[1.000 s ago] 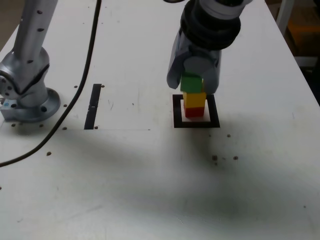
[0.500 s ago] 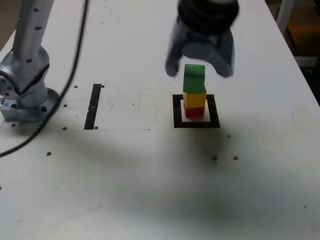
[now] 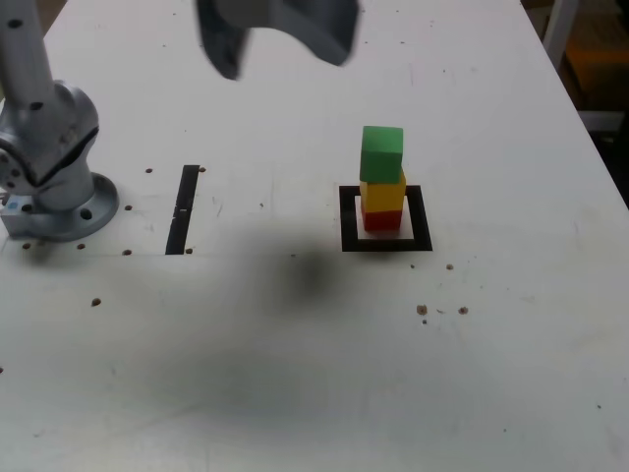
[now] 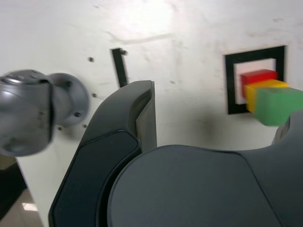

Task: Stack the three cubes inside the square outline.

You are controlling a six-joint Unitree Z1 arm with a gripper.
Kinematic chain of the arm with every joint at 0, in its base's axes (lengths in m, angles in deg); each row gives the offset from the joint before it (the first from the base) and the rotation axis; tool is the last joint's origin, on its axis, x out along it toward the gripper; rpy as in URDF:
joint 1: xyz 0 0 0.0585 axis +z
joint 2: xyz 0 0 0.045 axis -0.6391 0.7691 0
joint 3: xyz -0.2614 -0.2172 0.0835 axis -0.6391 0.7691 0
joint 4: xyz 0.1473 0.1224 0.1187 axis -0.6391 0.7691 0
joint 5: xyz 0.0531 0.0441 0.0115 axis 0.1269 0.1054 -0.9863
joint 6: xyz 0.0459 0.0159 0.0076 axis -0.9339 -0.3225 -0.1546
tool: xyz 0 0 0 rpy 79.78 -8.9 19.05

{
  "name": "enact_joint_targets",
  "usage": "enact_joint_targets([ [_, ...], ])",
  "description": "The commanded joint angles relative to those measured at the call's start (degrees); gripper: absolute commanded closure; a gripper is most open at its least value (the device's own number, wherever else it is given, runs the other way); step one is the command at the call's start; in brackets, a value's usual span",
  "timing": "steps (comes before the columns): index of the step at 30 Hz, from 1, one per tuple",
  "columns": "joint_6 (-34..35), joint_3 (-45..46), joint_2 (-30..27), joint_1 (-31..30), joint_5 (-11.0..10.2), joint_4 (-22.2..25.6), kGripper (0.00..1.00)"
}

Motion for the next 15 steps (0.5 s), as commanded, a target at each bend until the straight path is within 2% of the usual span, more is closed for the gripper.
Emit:
enact_joint_targets([
  [1,-0.11,5.59,-4.61,0.14,0.19,0.38,0.00],
  [4,-0.11,10.21,-5.27,0.20,2.04,-0.68,0.00],
  [8,-0.41,17.19,-5.02,0.37,6.44,-4.37,0.00],
  [9,-1.12,21.83,-5.42,0.48,9.46,-8.44,0.00],
  [10,-1.55,24.14,-5.80,0.53,10.81,-10.89,0.00],
  [13,-3.16,30.45,-7.20,0.93,13.69,-18.15,0.00],
  [15,-4.48,34.18,-7.85,1.62,14.64,-22.18,0.00],
])
